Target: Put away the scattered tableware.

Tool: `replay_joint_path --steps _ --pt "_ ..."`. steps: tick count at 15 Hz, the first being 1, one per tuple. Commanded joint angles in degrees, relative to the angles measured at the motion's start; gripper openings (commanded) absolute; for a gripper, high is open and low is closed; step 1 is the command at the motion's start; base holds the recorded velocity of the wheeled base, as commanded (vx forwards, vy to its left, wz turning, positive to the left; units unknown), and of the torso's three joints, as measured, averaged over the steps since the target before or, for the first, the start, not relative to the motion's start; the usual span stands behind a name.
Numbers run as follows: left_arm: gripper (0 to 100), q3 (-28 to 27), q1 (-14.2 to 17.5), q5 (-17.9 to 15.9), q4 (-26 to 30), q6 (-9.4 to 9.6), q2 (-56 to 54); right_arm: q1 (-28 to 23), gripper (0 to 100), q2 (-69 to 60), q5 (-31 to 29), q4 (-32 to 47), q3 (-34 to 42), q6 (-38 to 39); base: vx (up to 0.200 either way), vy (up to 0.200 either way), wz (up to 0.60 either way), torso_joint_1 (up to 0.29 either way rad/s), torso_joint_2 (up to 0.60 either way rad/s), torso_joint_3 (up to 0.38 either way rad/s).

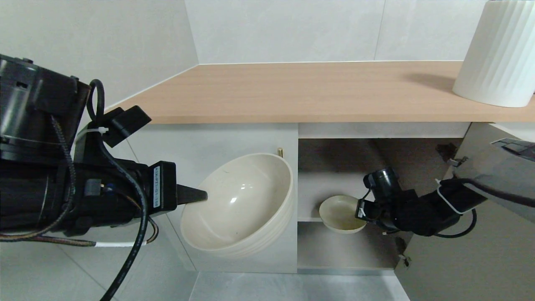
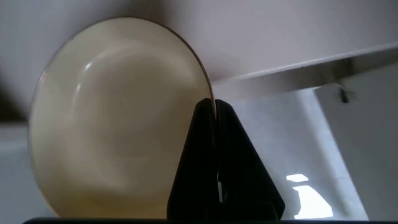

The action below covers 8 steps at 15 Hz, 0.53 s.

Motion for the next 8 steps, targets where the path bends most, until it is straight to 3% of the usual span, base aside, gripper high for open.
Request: replay_joint_path --steps 1,8 --pt "0 0.19 -0.38 0.07 -0.05 0.00 0.48 -1.07 0 3.65 -0.15 -0.36 -0.45 0.03 0.000 0.000 0.00 0.000 0.00 0.000" --pt "0 0.19 -0.46 0.07 -0.05 0.00 0.92 -4.59 0 8.48 -4.45 -2.73 -6.78 1.61 0.000 0.000 0.00 0.000 0.00 0.000"
